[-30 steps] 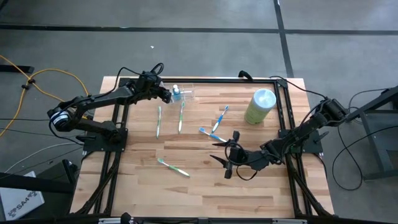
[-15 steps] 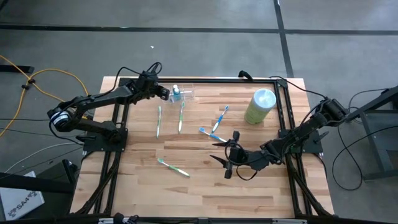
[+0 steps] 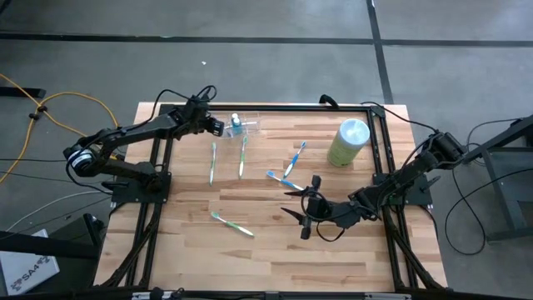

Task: Pick & Place toothbrushing station
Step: Put the bottom blue toothbrush into the left section of the transparent organizer

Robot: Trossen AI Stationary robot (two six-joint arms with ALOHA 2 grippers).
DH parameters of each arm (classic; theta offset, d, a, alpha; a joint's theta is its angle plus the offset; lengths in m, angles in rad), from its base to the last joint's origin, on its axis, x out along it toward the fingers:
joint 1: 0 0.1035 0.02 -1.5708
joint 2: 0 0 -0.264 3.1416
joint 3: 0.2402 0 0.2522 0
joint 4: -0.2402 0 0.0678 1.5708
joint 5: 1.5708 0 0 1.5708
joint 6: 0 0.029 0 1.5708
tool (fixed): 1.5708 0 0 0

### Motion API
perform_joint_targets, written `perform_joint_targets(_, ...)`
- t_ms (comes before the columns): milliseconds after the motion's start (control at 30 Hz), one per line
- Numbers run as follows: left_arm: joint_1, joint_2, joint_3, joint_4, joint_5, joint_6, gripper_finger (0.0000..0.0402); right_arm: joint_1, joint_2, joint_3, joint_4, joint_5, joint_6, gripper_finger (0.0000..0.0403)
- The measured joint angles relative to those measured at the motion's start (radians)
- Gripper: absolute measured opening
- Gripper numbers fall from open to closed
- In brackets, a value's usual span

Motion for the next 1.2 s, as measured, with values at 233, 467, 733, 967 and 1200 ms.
perform_joint_targets(233,-0.036,-0.001,0.000,-0.029,0.074,-0.016,0.0127,0.000,0.000,0.000,0.000,-0.002,0.000,0.0197)
perform_joint_targets(467,-0.113,-0.048,0.000,-0.035,0.076,-0.009,0.0127,0.000,0.000,0.000,0.000,-0.023,0.000,0.0197)
perform_joint_targets(733,-0.194,-0.194,0.000,-0.036,0.057,-0.001,0.0127,0.000,0.000,0.000,-0.006,-0.023,0.026,0.0197)
perform_joint_targets(967,-0.351,-0.294,0.000,-0.062,0.066,-0.004,0.0127,-0.064,-0.001,0.000,-0.225,-0.063,0.251,0.0197)
perform_joint_targets(1200,-0.549,-0.322,0.000,-0.063,0.028,-0.006,0.0127,-0.167,-0.001,0.000,-0.304,-0.225,0.279,0.0197)
